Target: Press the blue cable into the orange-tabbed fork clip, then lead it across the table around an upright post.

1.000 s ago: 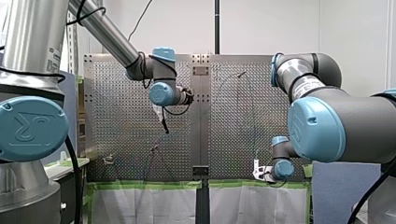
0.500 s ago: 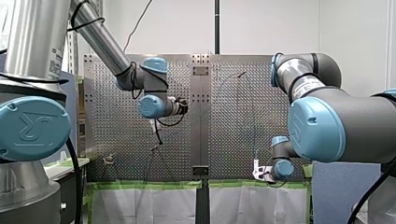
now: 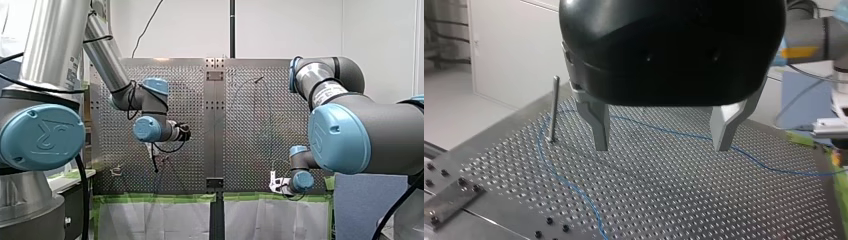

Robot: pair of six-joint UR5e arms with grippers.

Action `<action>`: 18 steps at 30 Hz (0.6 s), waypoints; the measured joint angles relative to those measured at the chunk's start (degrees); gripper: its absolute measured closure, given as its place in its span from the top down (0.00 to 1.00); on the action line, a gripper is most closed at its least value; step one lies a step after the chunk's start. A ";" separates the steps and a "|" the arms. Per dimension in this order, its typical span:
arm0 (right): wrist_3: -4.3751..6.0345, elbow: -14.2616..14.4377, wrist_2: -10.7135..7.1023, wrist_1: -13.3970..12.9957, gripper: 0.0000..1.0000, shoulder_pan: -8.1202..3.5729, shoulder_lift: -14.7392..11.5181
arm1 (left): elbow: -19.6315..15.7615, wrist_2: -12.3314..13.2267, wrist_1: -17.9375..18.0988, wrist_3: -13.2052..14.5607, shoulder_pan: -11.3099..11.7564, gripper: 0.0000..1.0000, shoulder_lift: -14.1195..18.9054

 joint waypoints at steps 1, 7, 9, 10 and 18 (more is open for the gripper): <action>0.00 -0.02 0.00 0.03 0.00 0.01 0.00 | -0.10 0.44 -0.02 0.15 0.41 1.00 -0.06; 0.00 -0.03 0.10 0.09 0.00 0.09 -0.03 | -0.22 1.64 0.05 1.26 1.63 1.00 -0.16; 0.00 -0.02 0.12 0.09 0.00 0.10 -0.03 | -0.22 1.70 0.06 1.37 1.70 1.00 -0.17; 0.00 -0.02 0.12 0.09 0.00 0.10 -0.03 | -0.22 1.71 0.07 1.39 1.71 1.00 -0.17; 0.00 -0.01 0.12 0.09 0.00 0.12 -0.03 | -0.22 1.74 0.07 1.44 1.74 1.00 -0.18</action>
